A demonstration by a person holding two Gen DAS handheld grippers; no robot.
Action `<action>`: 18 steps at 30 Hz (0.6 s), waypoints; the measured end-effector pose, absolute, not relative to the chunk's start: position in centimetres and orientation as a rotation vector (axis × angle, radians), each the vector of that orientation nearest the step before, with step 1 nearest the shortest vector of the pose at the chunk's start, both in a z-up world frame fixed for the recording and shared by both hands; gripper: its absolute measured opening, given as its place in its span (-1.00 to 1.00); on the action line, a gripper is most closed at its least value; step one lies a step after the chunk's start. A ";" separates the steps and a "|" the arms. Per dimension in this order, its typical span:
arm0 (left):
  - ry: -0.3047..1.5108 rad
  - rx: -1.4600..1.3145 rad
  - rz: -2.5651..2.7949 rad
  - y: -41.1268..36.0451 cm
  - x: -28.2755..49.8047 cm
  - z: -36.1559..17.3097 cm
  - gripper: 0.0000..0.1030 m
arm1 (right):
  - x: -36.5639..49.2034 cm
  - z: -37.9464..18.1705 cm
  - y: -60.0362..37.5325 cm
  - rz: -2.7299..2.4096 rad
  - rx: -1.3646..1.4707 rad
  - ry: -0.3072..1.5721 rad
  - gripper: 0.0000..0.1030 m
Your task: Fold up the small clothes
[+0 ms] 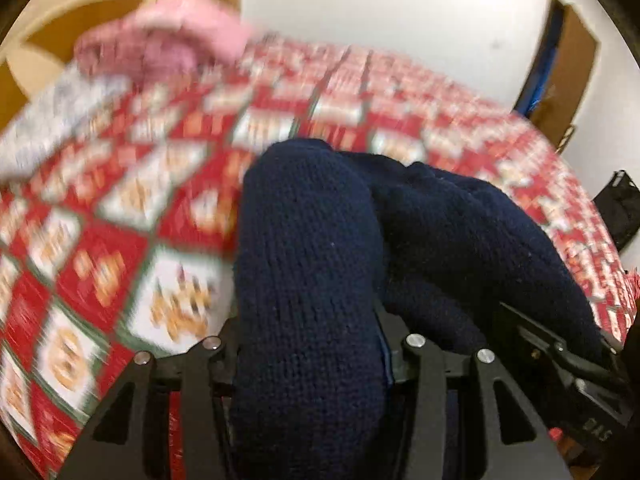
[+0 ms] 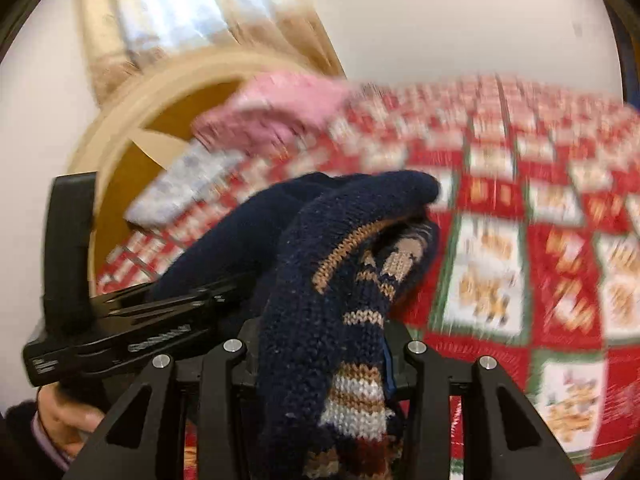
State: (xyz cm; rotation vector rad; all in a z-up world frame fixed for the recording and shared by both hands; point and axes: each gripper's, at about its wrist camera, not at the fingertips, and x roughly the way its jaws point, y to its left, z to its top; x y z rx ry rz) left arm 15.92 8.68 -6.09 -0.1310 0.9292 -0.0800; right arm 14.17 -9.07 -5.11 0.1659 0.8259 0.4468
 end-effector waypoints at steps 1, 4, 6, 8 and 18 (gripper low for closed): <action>0.914 -0.143 -0.081 8.9 15.6 -6.5 0.14 | 14.3 -5.9 -9.1 0.430 0.151 0.842 -0.18; 0.879 -0.106 -0.081 8.7 15.1 -6.6 0.42 | 14.0 -6.9 -10.1 0.435 0.181 0.848 -0.13; 0.884 -0.093 -0.054 9.0 15.1 -6.5 0.60 | 14.3 -7.4 -11.0 0.433 0.254 0.880 -0.08; 0.895 -0.102 -0.052 9.4 15.1 -6.5 0.66 | 14.1 -7.8 -11.6 0.429 0.298 0.897 0.08; 0.842 -0.036 0.017 11.0 11.1 -4.0 0.88 | 7.6 -5.4 -15.2 0.380 0.387 0.848 0.16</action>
